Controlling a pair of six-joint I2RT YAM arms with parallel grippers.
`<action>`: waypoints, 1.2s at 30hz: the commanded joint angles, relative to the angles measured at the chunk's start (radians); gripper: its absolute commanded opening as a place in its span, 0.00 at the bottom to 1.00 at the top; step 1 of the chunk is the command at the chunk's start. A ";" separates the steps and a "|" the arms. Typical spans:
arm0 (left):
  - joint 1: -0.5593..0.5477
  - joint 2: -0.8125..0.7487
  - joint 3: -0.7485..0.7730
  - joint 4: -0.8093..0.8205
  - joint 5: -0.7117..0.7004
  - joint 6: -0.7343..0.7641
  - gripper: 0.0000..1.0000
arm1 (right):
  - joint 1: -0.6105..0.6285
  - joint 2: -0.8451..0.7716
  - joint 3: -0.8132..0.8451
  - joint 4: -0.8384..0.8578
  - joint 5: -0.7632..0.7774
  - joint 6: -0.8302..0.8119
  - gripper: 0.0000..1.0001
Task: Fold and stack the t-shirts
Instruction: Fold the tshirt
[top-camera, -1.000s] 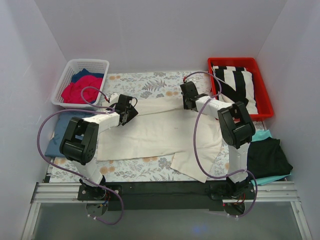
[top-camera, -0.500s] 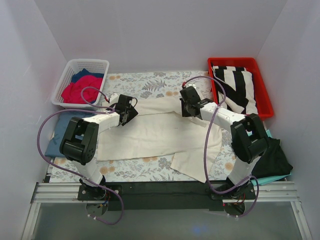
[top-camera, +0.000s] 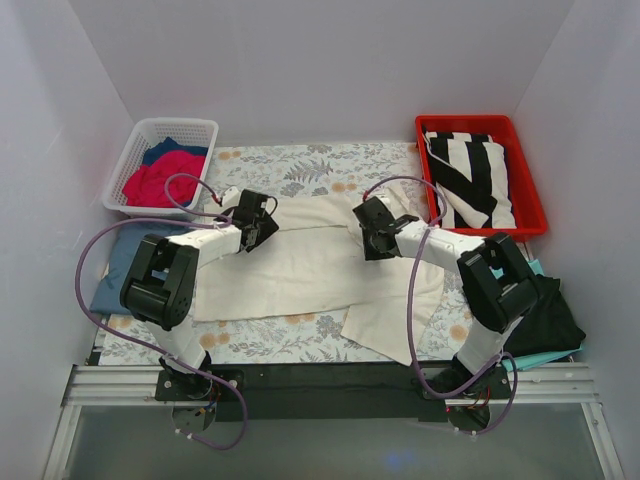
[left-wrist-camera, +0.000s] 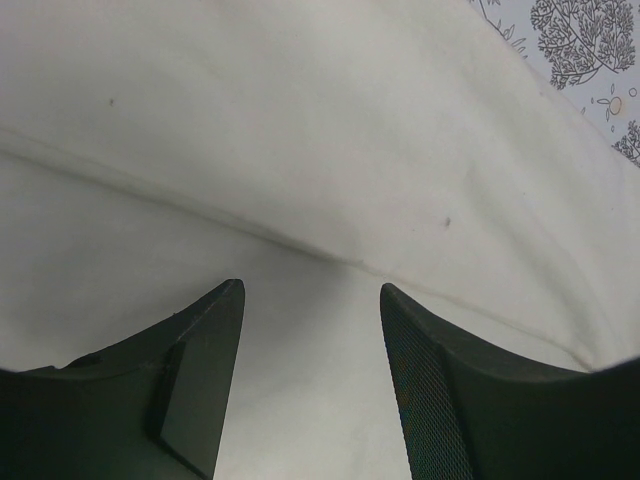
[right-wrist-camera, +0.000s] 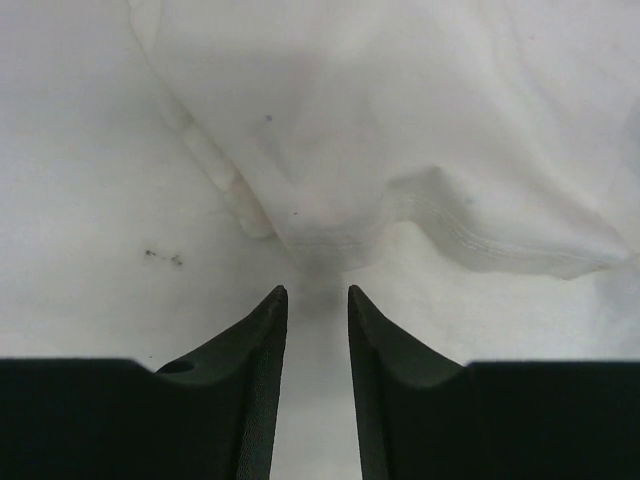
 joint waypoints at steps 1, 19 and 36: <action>-0.013 -0.006 -0.004 0.008 -0.002 0.007 0.55 | 0.001 -0.073 -0.008 -0.001 0.091 0.016 0.37; -0.308 0.081 0.109 0.248 0.128 -0.041 0.50 | -0.270 -0.196 -0.187 0.152 -0.031 -0.017 0.45; -0.434 0.289 0.280 0.266 0.143 -0.101 0.22 | -0.369 -0.239 -0.224 0.224 -0.153 -0.034 0.45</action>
